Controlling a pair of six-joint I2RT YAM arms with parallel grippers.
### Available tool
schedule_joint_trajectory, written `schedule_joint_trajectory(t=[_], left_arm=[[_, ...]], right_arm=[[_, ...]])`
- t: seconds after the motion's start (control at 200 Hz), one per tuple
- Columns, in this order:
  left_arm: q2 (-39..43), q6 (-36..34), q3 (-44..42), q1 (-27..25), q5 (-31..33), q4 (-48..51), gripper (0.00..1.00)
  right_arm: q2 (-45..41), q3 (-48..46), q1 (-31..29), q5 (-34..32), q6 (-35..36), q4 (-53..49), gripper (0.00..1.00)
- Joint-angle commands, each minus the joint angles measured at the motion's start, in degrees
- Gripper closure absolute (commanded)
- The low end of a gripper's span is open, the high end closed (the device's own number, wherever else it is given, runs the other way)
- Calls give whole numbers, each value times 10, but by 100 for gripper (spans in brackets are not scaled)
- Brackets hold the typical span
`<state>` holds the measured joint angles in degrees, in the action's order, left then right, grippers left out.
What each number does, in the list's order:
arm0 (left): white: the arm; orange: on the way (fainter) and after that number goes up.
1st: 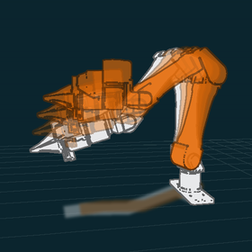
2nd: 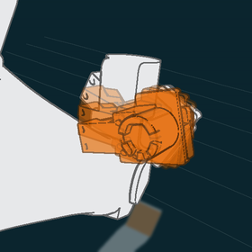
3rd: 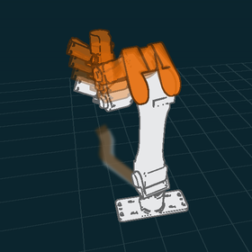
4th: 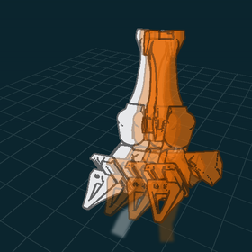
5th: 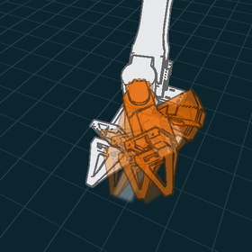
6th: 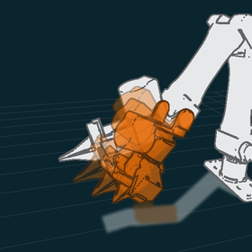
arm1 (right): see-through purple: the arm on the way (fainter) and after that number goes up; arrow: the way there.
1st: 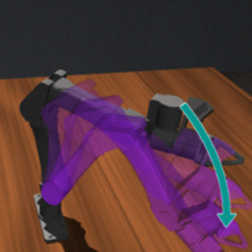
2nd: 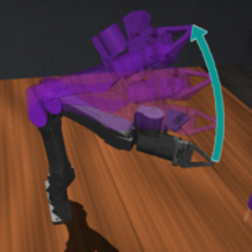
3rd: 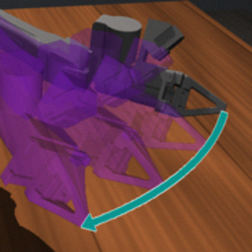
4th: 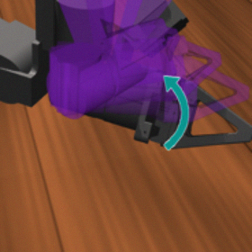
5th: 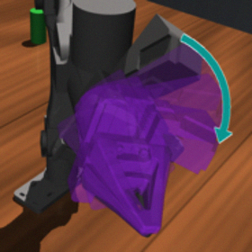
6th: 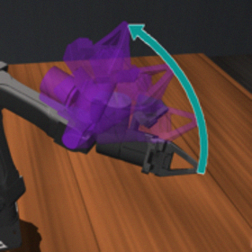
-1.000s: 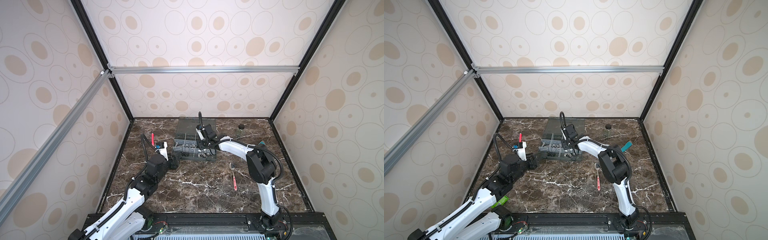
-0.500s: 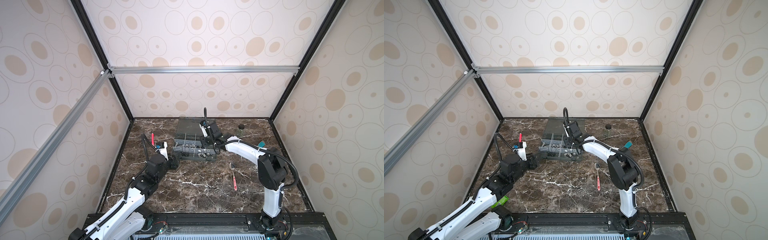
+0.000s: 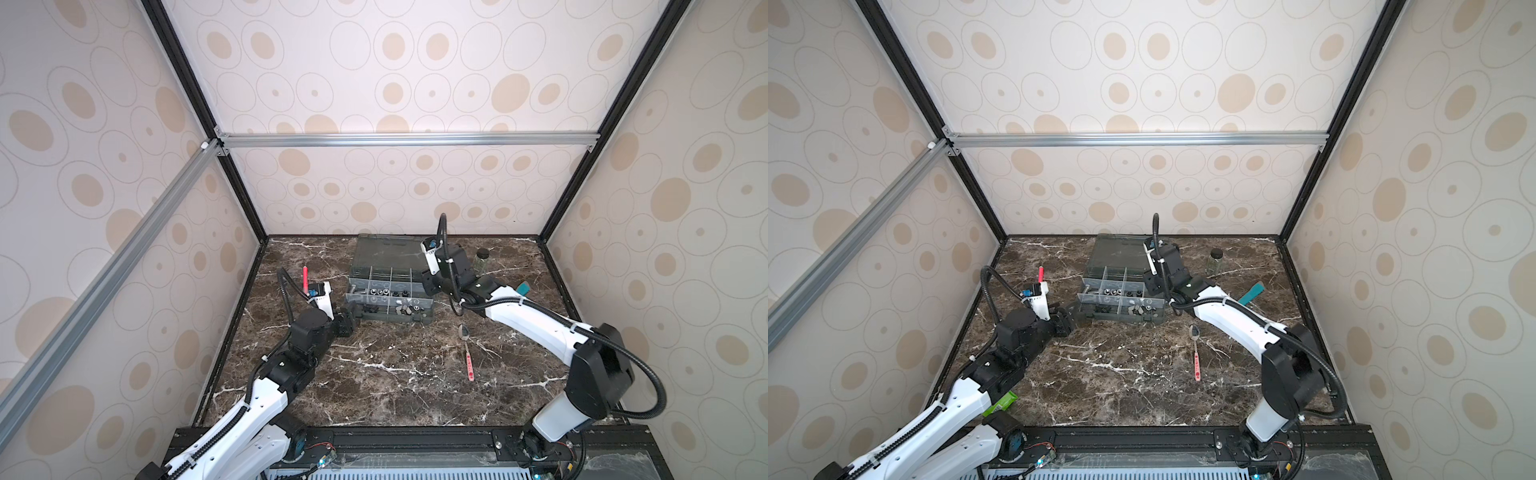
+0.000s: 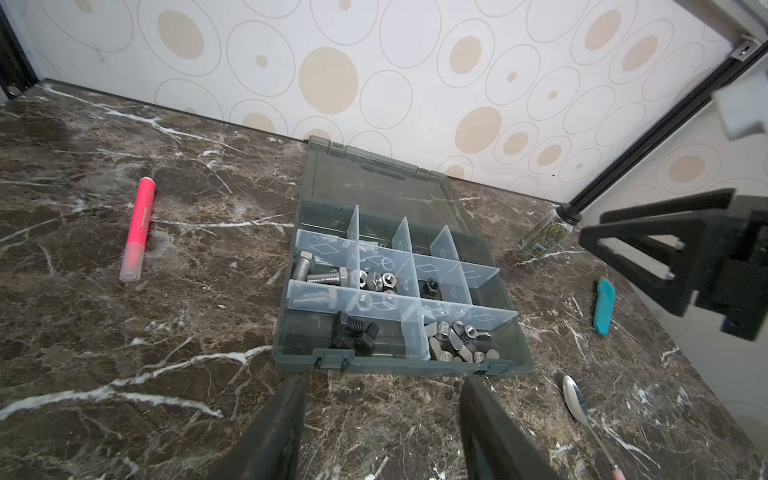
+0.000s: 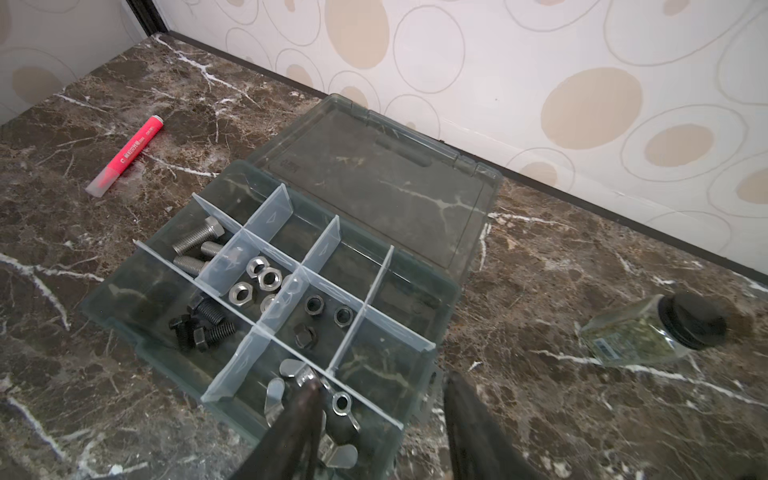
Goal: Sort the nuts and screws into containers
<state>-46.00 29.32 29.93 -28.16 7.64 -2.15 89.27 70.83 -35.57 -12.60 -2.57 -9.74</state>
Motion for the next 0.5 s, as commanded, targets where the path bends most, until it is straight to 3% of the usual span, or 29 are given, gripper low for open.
schedule_joint_trajectory(t=[0.0, 0.265, 0.495], left_arm=[[13, -25, 20, 6, 30, -19, 40], [37, -71, 5, 8, 111, -46, 36], [76, -124, -34, 12, 264, -88, 26]], right_arm=[[-62, -45, 14, -23, 11, 27, 49], [-215, -196, 78, -78, -1, 47, 47], [-365, -353, 179, -130, -47, 71, 43]])
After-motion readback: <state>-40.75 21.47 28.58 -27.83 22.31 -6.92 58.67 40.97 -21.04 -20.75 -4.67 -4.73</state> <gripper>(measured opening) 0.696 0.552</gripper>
